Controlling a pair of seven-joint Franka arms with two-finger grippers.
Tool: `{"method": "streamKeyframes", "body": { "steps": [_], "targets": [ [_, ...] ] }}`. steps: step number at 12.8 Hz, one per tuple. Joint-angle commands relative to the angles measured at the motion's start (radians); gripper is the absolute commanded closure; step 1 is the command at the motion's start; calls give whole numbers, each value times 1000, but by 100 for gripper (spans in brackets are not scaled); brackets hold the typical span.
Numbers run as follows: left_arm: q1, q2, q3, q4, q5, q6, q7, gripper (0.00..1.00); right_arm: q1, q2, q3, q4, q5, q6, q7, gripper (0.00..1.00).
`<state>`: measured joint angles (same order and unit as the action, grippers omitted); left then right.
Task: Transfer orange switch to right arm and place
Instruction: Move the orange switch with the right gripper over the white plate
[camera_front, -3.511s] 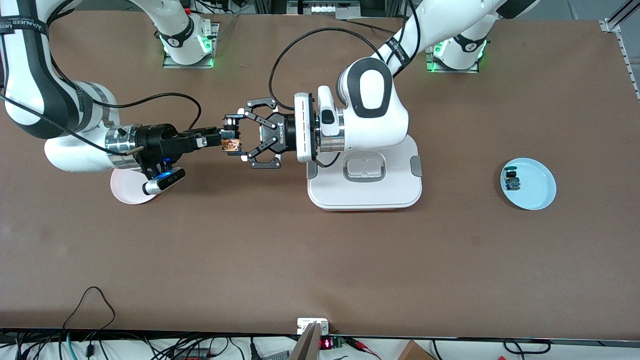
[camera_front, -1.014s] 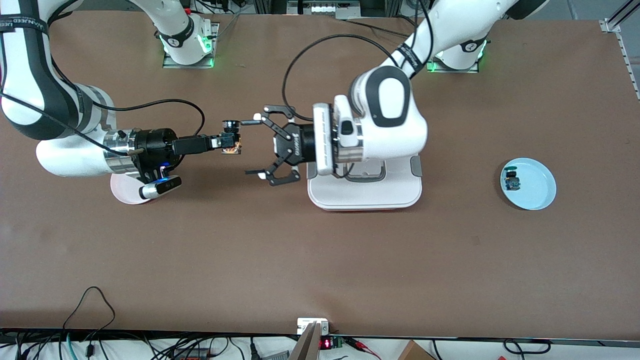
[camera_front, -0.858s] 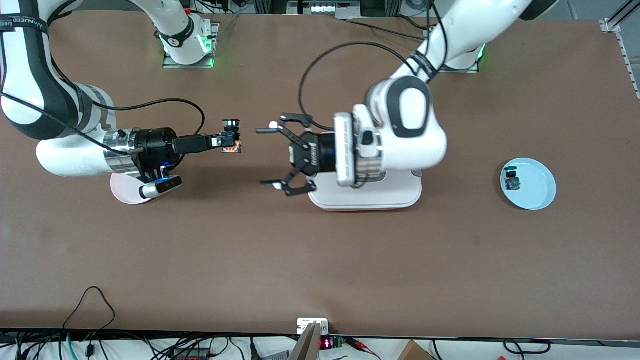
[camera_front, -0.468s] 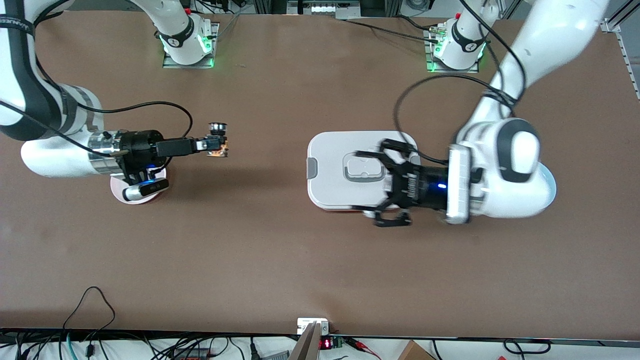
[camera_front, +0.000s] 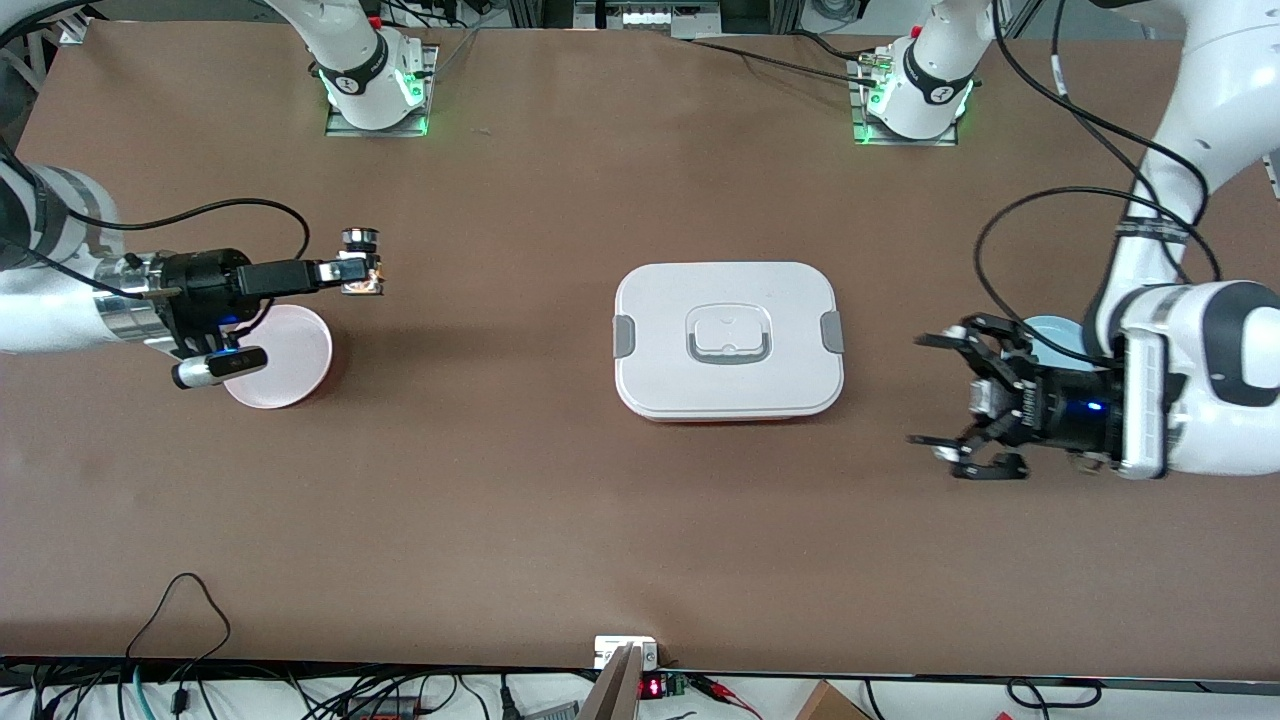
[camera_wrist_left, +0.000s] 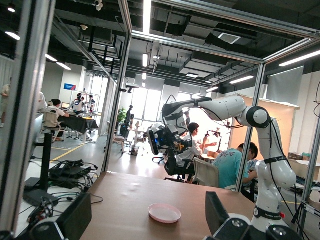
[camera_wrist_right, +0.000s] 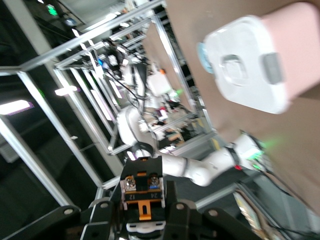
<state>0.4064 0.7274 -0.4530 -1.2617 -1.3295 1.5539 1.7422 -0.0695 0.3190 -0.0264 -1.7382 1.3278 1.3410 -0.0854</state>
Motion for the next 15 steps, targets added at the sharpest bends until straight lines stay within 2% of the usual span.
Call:
{"method": "streamKeyframes", "body": {
  "steps": [1, 4, 6, 8, 11, 14, 15],
  "targets": [
    [145, 10, -21, 4, 152, -57, 23, 0, -53, -11, 6, 0, -161, -54, -107, 91],
    [273, 7, -19, 19, 291, -107, 19, 0, -61, -9, 6, 3, -361, -45, -218, 91],
    [305, 0, -7, 65, 460, -107, 19, 0, -61, -11, 6, 5, -503, -22, -311, 91],
    [302, 0, 11, 117, 593, -91, 5, 0, -62, -9, 6, 6, -658, 3, -437, 91],
    [290, -6, 2, 217, 795, -92, -137, 0, -62, -11, 6, 6, -916, 98, -621, 91],
    [275, -89, 1, 226, 952, -90, -280, 0, -55, -17, 11, 0, -1154, 215, -825, 91],
    [255, -118, 1, 226, 1001, -90, -332, 0, -55, -17, 11, -15, -1189, 265, -888, 91]
  ]
}}
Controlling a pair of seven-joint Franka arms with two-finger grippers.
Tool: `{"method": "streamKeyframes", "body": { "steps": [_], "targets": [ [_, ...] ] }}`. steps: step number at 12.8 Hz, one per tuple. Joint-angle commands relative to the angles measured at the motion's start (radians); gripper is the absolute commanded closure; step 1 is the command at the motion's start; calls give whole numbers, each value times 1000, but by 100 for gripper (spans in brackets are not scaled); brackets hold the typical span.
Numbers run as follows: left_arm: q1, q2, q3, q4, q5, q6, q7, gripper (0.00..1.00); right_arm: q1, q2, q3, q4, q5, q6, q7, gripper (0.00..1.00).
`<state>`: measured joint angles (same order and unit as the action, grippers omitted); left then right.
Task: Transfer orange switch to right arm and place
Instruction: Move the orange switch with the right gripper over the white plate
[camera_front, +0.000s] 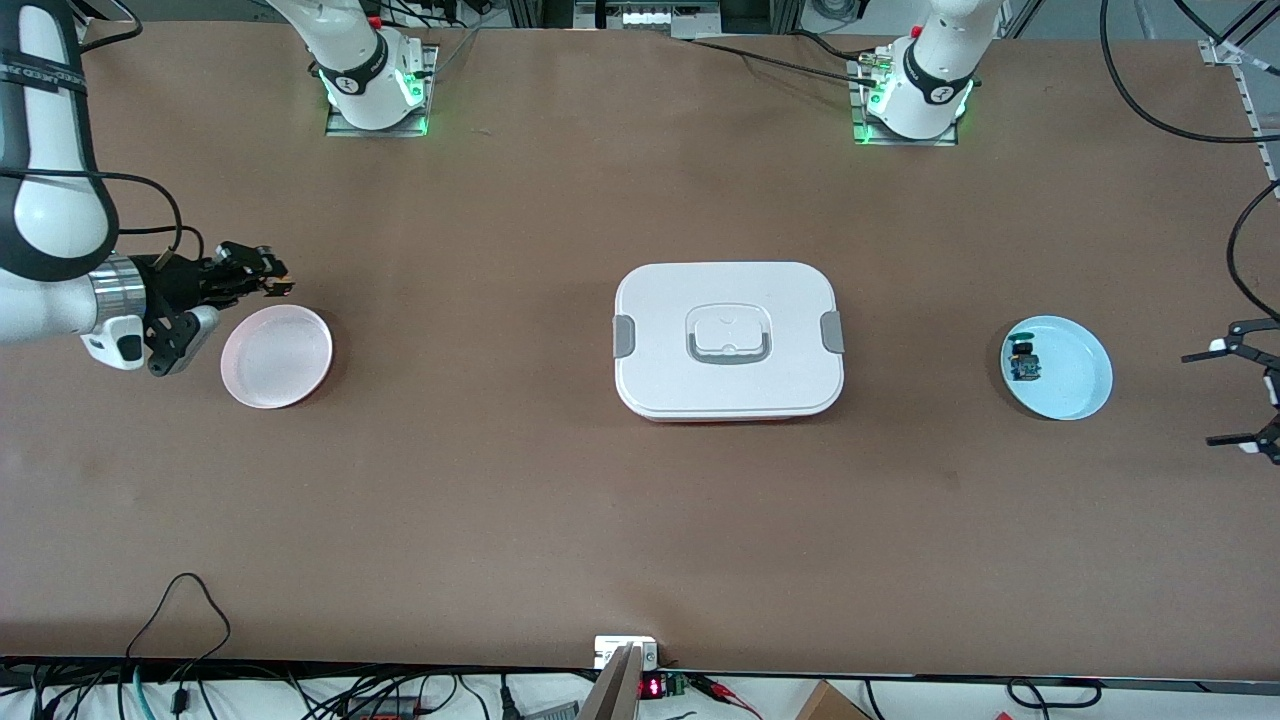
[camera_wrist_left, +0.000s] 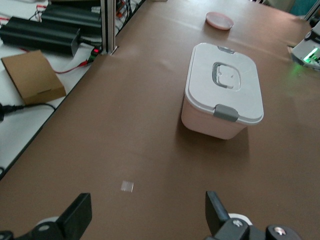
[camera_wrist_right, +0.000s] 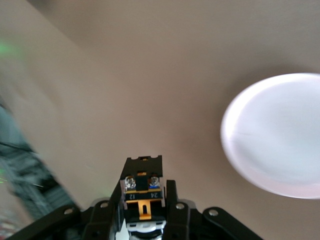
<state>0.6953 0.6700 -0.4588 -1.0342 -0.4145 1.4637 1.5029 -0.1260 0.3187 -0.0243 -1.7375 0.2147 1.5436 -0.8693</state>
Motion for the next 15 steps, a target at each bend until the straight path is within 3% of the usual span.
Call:
{"method": "streamKeyframes", "body": {
  "steps": [1, 3, 5, 7, 10, 13, 15],
  "targets": [
    [-54, -90, 6, -1, 135, 1, -137, 0, -3, -15, 9, -37, -93, 103, -134, 91],
    [-126, -173, 23, -6, 230, 1, -278, 0, -4, -13, 9, -60, -156, 177, -160, 91],
    [-222, -303, 46, -56, 353, -2, -540, 0, 3, -16, 9, -94, -236, 263, -252, 91],
    [-325, -453, 109, -183, 387, -9, -840, 0, 3, -16, 9, -141, -294, 366, -341, 91],
    [-485, -628, 222, -378, 388, -13, -1175, 0, -1, -16, 9, -207, -301, 524, -495, 91],
    [-511, -722, 233, -544, 390, -3, -1384, 0, -3, -16, 9, -302, -296, 688, -583, 91],
    [-558, -756, 276, -651, 390, 48, -1498, 0, -3, -15, 9, -348, -298, 748, -588, 91]
  ]
}}
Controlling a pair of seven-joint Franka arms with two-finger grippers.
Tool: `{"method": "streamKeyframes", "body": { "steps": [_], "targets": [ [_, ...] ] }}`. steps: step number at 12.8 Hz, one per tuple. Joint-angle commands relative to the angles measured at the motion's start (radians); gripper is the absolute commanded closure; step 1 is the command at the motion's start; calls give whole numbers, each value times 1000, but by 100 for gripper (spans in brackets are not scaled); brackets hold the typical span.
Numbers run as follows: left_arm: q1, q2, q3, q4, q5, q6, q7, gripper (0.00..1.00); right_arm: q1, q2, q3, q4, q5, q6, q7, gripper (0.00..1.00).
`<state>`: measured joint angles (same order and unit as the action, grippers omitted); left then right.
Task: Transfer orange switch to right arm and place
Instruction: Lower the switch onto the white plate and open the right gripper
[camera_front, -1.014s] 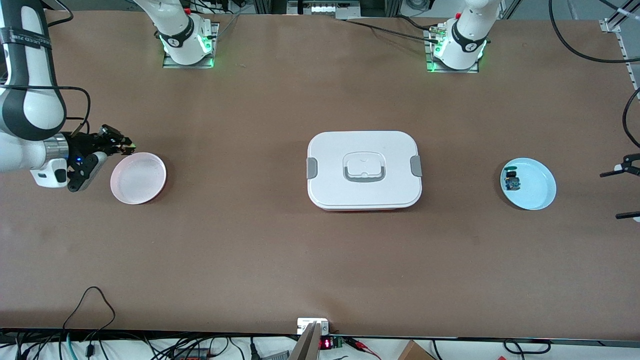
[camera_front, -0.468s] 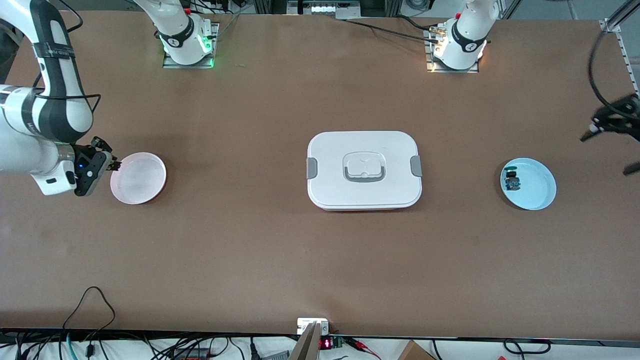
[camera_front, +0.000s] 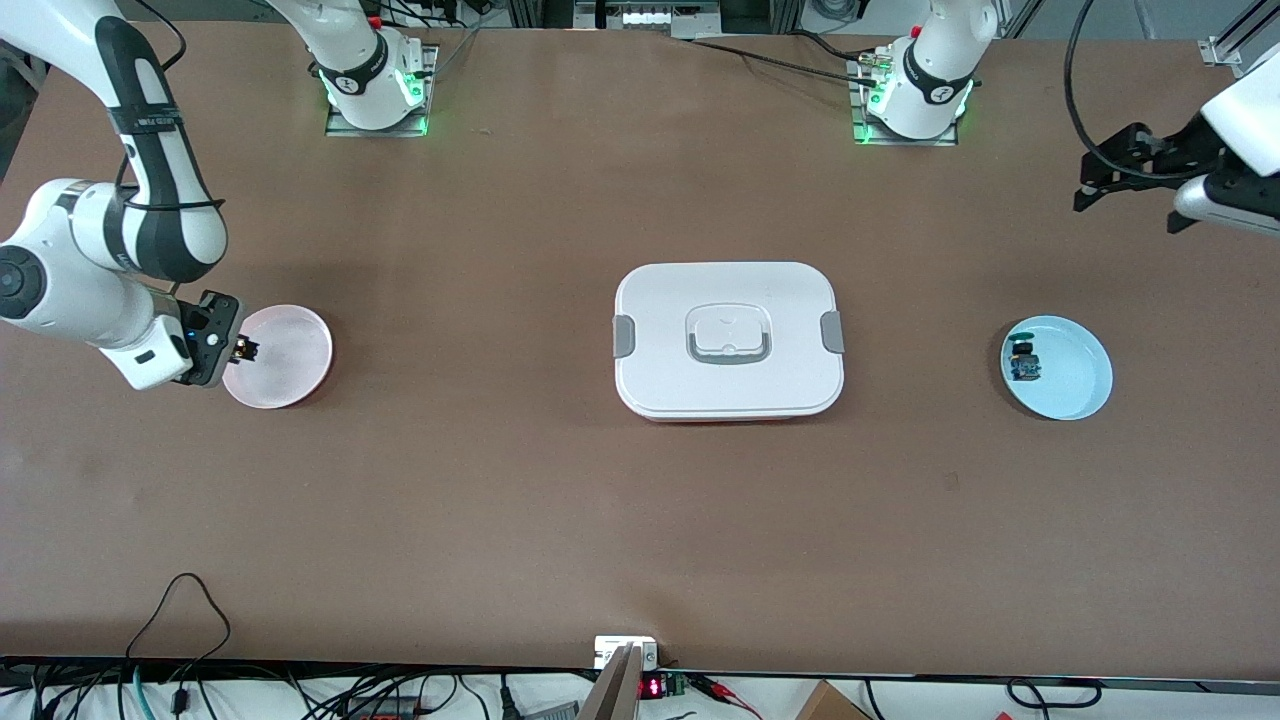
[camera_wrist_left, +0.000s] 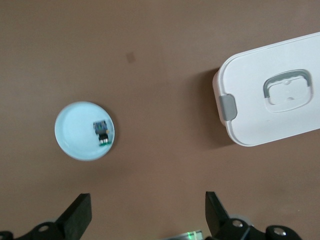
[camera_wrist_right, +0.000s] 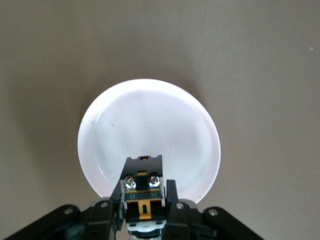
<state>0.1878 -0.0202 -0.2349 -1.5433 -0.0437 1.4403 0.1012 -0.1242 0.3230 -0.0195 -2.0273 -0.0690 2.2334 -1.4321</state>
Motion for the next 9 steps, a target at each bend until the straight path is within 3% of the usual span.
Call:
{"method": "streamKeyframes", "body": {
  "steps": [1, 3, 9],
  "targets": [
    [-71, -90, 72, -212, 19, 130, -122, 0, -5, -15, 4, -76, -15, 86, -40, 91],
    [-71, -110, 77, -300, 19, 215, -124, 0, -5, 2, 4, -105, -15, 153, -57, 91],
    [-62, -58, 77, -235, 18, 212, -124, 0, -5, 45, 4, -186, -15, 332, -57, 90]
  ]
}}
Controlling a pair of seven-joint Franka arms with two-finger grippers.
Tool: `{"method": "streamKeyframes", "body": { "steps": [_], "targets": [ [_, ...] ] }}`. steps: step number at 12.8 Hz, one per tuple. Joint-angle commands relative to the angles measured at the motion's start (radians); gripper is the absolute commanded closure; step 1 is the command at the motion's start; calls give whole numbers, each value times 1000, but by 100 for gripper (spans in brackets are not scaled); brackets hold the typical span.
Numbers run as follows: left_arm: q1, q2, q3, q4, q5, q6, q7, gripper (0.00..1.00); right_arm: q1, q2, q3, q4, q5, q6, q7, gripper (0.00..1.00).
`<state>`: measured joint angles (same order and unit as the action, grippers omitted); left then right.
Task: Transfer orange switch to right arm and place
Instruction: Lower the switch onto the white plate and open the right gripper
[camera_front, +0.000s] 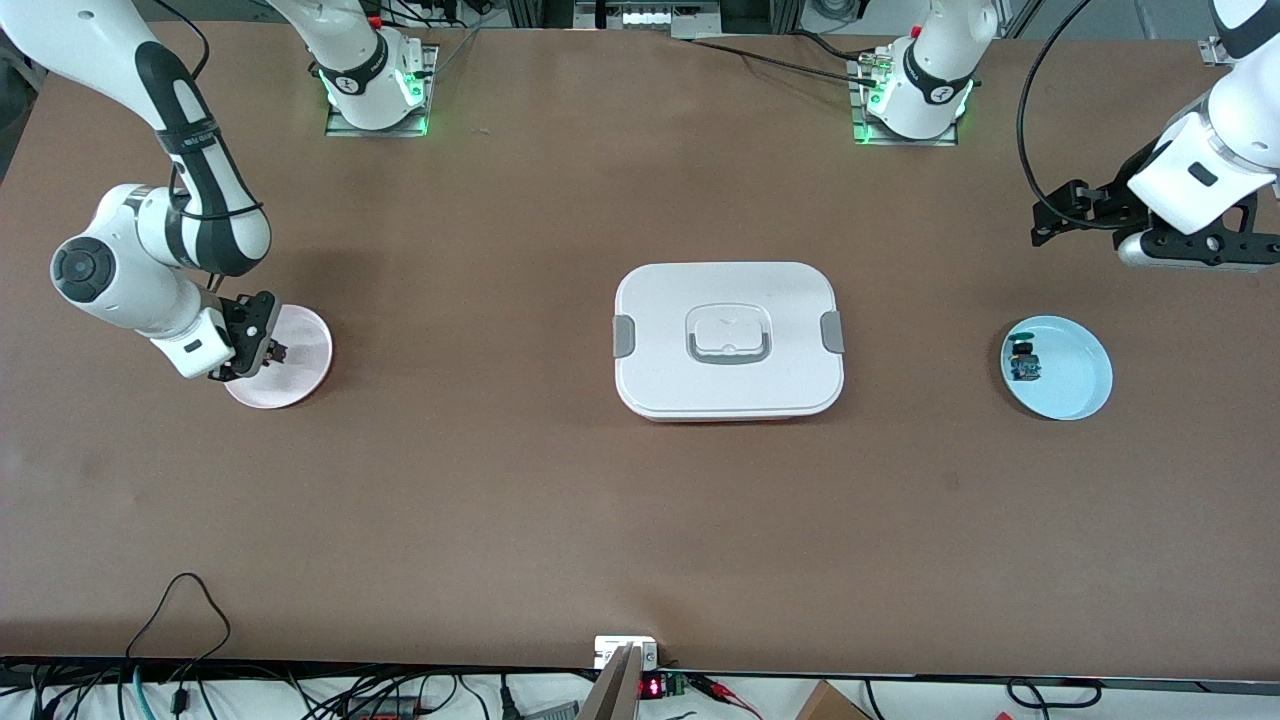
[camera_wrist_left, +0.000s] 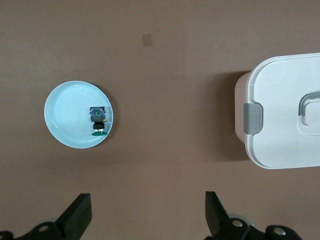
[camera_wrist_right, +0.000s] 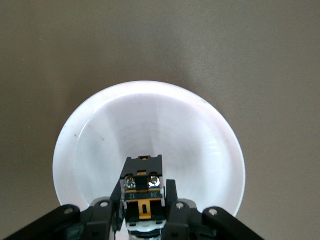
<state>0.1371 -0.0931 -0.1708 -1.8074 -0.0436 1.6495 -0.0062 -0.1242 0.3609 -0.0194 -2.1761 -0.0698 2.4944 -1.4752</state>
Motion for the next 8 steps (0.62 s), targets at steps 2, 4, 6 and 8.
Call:
{"method": "streamKeyframes", "body": {
  "steps": [2, 4, 6, 8],
  "targets": [
    [-11, 39, 11, 74, 18, 1, -14, 0, -3, 22, 4, -44, -15, 93, -14, 90],
    [-10, 52, 13, 86, 18, 4, -12, 0, -3, 41, 4, -44, -15, 107, -16, 90],
    [2, 62, 13, 89, 18, 6, -9, 0, -6, 49, 4, -50, -15, 121, -16, 74],
    [1, 75, 10, 91, 19, 4, -5, 0, -5, 8, 4, -44, -1, 54, -4, 0]
  ]
}}
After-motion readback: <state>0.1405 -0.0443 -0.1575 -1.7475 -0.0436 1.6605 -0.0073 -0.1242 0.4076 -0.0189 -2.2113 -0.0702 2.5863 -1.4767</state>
